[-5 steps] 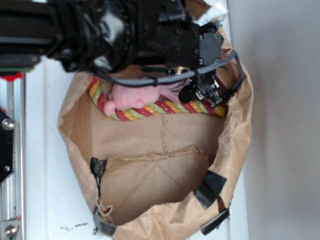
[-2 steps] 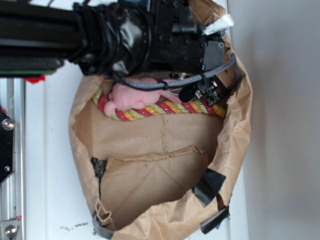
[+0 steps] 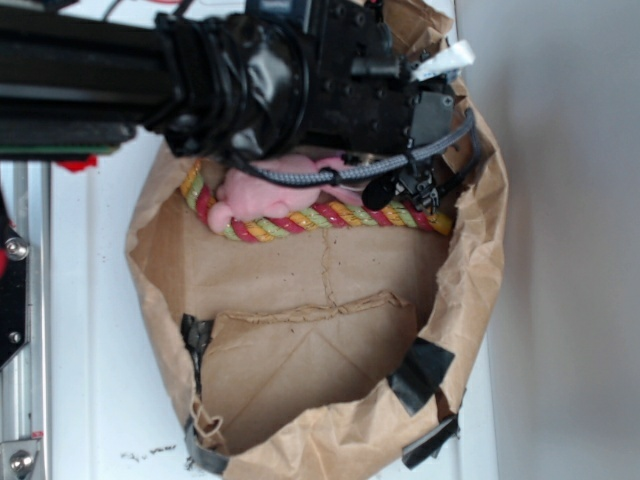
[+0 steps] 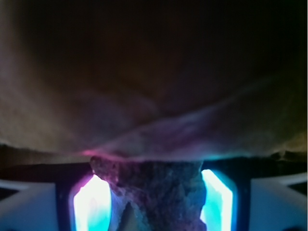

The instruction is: Grab the rock.

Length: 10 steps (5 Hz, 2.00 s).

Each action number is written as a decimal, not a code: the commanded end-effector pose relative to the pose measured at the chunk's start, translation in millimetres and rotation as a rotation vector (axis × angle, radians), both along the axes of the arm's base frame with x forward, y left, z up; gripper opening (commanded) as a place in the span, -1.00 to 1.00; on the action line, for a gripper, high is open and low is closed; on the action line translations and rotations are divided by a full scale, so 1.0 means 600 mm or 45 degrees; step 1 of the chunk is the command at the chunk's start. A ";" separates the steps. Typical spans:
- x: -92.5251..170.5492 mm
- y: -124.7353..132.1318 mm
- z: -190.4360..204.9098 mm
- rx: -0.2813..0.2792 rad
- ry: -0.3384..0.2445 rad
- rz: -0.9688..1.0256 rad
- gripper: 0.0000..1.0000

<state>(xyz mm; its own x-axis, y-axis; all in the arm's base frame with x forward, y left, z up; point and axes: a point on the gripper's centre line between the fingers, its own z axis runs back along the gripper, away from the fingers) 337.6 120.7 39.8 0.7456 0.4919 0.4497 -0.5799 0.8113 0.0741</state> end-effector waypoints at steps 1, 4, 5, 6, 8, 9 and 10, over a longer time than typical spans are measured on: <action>0.006 0.007 0.048 -0.007 -0.070 -0.006 -1.00; -0.072 -0.023 0.115 -0.174 -0.108 -0.047 -1.00; -0.078 -0.028 0.149 -0.213 -0.109 -0.206 -1.00; -0.079 -0.046 0.174 -0.230 -0.135 -0.283 -1.00; -0.077 -0.067 0.187 -0.253 -0.098 -0.442 -1.00; -0.071 -0.086 0.202 -0.234 -0.055 -0.671 -1.00; -0.069 -0.101 0.212 -0.302 0.043 -0.749 -1.00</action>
<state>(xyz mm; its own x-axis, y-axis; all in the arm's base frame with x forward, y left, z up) 287.8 56.6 146.4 0.9522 0.0898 0.2919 -0.0499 0.9887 -0.1413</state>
